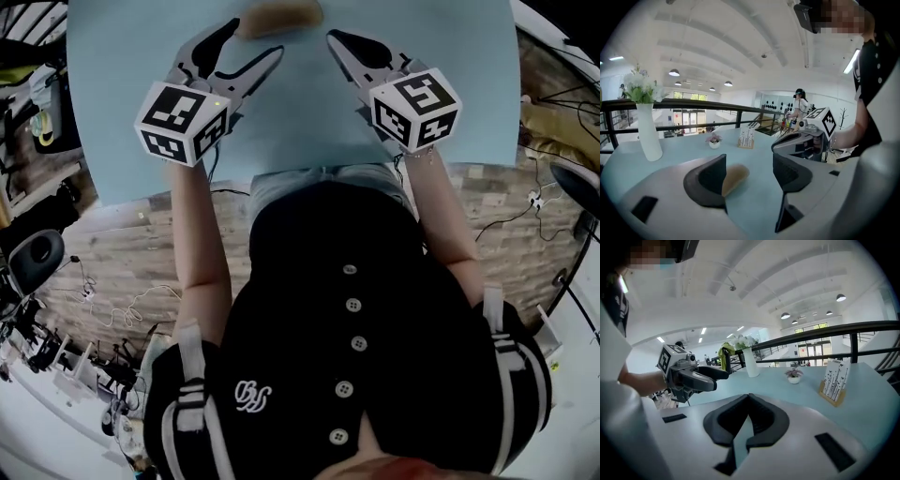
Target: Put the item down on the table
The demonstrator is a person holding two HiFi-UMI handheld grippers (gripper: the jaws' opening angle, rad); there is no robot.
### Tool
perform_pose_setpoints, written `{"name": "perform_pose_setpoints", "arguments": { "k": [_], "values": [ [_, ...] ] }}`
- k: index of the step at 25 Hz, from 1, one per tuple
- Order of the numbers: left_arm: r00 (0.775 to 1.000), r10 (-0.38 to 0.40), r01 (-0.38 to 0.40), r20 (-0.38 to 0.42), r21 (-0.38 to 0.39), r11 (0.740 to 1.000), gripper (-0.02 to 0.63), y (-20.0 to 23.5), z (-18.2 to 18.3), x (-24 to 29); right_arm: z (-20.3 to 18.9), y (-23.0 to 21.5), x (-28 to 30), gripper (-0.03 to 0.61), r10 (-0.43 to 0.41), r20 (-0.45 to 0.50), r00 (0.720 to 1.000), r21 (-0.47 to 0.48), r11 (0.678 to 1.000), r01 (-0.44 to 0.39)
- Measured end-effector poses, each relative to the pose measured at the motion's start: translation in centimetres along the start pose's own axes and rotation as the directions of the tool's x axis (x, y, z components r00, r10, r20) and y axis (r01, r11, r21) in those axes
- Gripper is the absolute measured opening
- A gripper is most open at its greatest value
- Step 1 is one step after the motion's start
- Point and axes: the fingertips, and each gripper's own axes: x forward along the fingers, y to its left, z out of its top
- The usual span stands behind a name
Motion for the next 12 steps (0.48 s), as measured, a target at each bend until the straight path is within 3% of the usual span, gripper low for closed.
{"name": "perform_pose_setpoints", "arguments": {
  "k": [4,6,12],
  "values": [
    [0.999,0.036,-0.037,0.029,0.032,0.999,0.291,-1.3,0.5,-1.4,1.2,1.5,0.2,0.009,0.031,0.022,0.999,-0.029,0.999,-0.03],
    [0.996,0.058,-0.061,0.066,0.046,0.997,0.215,-1.8,0.9,-2.2,1.9,2.6,0.0,0.009,0.051,0.027,0.998,-0.063,0.997,-0.049],
    [0.983,0.115,-0.123,0.141,0.049,0.991,0.078,-2.9,1.7,-3.7,3.3,4.6,-0.4,0.009,0.09,0.028,0.996,-0.148,0.985,-0.084]
  ]
}}
